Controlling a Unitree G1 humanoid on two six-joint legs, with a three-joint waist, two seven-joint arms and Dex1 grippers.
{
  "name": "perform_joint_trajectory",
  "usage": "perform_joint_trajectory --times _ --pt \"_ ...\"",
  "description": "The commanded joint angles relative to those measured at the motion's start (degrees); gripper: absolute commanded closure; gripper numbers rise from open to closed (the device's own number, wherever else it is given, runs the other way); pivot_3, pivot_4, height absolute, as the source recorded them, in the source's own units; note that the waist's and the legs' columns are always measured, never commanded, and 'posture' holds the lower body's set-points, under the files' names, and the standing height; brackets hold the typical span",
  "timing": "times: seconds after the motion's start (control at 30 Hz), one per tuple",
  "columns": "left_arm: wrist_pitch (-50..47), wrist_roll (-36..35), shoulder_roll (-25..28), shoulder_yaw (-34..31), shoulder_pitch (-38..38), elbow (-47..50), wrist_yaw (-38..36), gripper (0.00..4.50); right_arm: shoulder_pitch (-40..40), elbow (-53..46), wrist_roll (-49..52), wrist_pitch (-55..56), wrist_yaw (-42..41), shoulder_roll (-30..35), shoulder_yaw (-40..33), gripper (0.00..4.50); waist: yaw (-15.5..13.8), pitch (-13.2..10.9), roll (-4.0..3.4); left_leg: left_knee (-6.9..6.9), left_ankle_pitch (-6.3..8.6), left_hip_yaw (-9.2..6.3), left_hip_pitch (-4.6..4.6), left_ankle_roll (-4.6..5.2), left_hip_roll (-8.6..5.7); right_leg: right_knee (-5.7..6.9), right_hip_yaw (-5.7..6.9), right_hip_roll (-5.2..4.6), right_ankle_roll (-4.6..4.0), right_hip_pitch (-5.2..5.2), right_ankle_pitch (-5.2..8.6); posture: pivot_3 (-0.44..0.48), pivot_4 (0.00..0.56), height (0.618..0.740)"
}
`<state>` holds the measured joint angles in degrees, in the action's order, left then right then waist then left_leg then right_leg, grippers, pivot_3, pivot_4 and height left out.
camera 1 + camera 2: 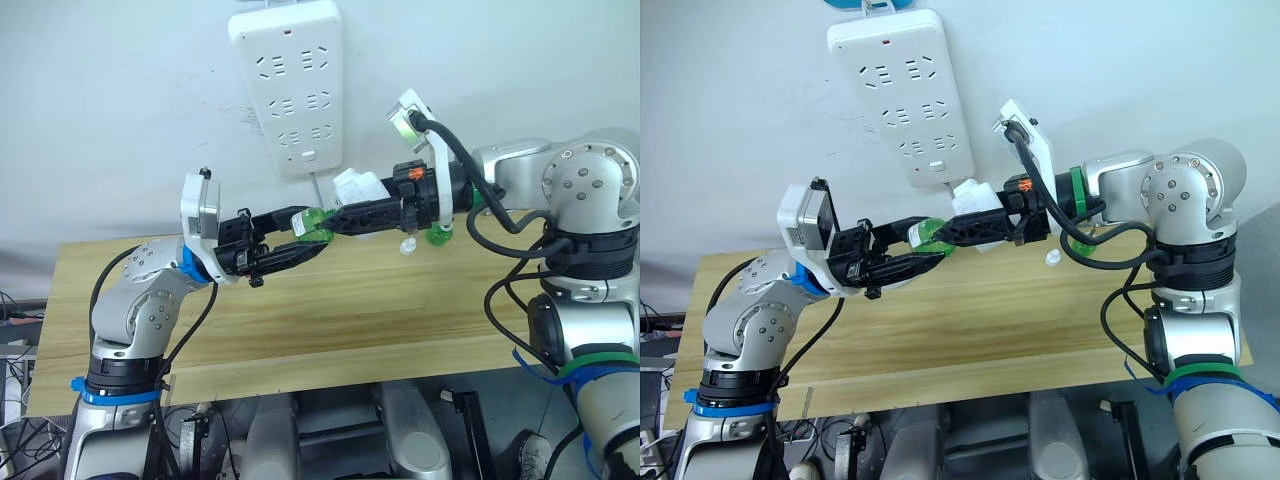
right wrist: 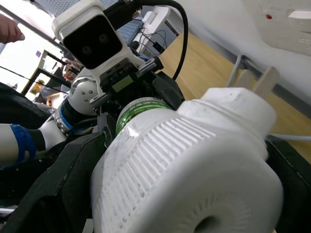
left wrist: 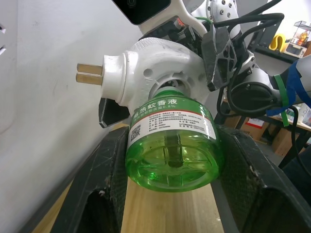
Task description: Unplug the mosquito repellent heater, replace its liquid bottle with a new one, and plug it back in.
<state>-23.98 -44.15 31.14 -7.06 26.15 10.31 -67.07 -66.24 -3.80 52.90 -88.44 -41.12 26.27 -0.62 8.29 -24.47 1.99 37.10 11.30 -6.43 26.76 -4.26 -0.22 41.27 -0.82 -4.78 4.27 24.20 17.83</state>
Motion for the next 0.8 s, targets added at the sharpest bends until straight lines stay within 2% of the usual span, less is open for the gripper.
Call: perform_joint_trajectory --times 0.03,0.4,0.8 --pt "1.53 -0.45 -0.42 -0.42 0.53 1.42 -0.34 2.25 -1.16 -3.03 2.38 -1.45 0.19 -0.38 -2.46 0.03 -0.01 0.00 0.00 0.00 0.00 0.00 0.00 0.00 0.00 0.00 -0.01 0.00 0.00 0.00 0.00 -0.217 0.344 0.730" --pt "1.82 0.05 -1.43 0.53 1.85 0.58 -0.31 2.25 -1.61 -4.22 3.07 -3.98 3.35 -4.83 -5.06 0.03 0.05 0.00 0.00 0.00 0.00 0.00 0.00 0.00 0.00 0.02 0.00 0.00 0.00 0.00 0.00 -0.220 0.348 0.730" --pt "1.74 0.04 -1.41 0.98 2.06 0.40 -0.92 2.25 -1.71 -3.71 2.50 -3.17 3.90 -5.16 -4.67 0.03 0.06 0.00 -0.01 0.00 0.00 0.00 0.00 0.00 0.00 0.01 -0.01 0.00 0.00 0.00 0.00 -0.222 0.349 0.730"
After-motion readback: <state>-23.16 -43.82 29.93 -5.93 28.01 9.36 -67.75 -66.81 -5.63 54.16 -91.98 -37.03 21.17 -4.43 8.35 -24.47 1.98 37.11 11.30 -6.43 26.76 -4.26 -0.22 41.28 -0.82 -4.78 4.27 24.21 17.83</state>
